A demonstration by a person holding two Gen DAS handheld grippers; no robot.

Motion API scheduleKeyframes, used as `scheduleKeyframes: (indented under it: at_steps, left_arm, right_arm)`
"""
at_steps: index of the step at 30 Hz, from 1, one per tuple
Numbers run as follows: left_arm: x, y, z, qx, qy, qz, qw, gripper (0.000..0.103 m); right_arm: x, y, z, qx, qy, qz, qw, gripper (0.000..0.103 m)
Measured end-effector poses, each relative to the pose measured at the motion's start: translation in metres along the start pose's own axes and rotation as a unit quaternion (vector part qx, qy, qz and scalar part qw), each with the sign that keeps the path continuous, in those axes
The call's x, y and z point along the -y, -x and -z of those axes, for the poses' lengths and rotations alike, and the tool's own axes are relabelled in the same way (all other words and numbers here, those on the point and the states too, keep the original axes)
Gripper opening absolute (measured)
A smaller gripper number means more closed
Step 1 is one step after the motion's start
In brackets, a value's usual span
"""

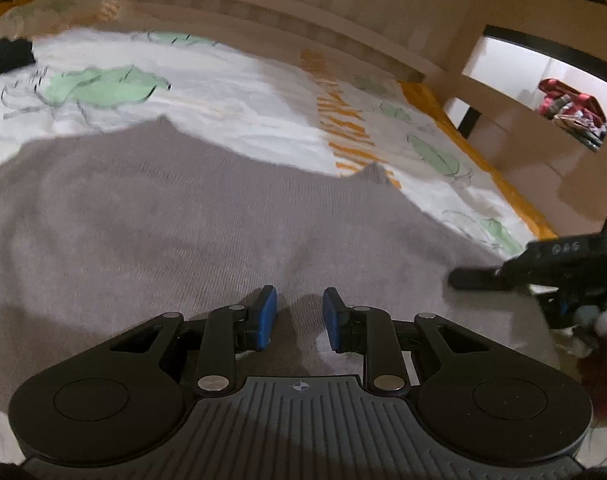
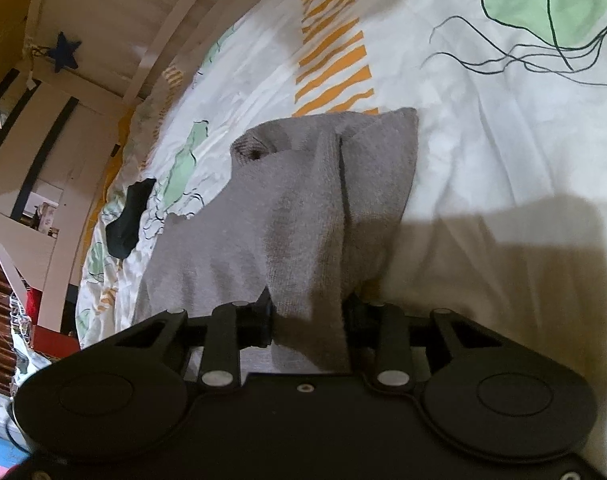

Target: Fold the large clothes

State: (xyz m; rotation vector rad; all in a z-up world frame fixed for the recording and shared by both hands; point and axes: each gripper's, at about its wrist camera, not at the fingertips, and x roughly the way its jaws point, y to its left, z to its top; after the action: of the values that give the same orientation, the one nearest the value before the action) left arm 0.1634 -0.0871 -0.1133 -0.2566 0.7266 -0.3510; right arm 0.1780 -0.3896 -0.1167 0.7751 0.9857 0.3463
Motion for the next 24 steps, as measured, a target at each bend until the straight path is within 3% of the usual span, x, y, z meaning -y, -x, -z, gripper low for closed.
scheduleKeyframes:
  at_steps: [8,13,24]
  left_arm:
    - [-0.017,-0.009,-0.001,0.0,0.035,0.026,0.999,0.021]
    - [-0.026,-0.007,0.0,-0.002,0.05,0.048,0.9976,0.019]
    - [-0.054,0.023,0.018,-0.028,0.089,0.076,0.9927,0.016]
  right_arm:
    - [-0.013,0.015,0.002,0.033,-0.018,-0.054,0.998,0.038]
    - [-0.043,0.022,0.0,0.045,-0.029,-0.078,0.996,0.037]
    - [-0.163,-0.019,-0.008,0.004,0.037,-0.05,0.998,0.037]
